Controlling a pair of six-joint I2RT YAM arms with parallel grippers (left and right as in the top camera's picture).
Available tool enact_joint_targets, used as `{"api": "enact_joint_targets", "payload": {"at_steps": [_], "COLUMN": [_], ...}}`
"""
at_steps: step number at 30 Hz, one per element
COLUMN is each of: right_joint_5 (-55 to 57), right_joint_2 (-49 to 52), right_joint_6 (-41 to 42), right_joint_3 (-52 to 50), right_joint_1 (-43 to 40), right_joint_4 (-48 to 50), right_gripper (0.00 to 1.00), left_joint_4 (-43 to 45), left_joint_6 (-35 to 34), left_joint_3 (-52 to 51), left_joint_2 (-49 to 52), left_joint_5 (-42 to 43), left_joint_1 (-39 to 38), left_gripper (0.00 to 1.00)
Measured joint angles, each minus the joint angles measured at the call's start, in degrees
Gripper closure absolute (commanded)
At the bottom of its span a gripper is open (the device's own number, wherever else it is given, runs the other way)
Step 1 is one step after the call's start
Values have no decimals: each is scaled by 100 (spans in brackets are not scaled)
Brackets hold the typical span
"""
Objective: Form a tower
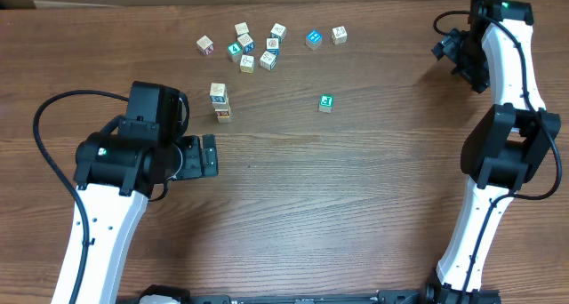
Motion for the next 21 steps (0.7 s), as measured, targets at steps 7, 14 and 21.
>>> {"api": "enact_joint_targets", "payload": {"at_steps": [7,14,21], "right_joint_5": [0,-2,0], "right_joint_2": [0,0,0], "right_joint_6": [0,-2,0], "right_joint_3": [0,0,0], "right_joint_1": [0,0,0], "right_joint_4": [2,2,0], "right_gripper": [0,0,0], "left_joint_4": [24,92,92], "left_joint_6": [0,0,0], "left_joint_3": [-11,-116,-146], "left_joint_2": [328,339,339], "left_joint_5": [0,-2,0], "left_joint_1": [0,0,0], "left_gripper": [0,0,0]}}
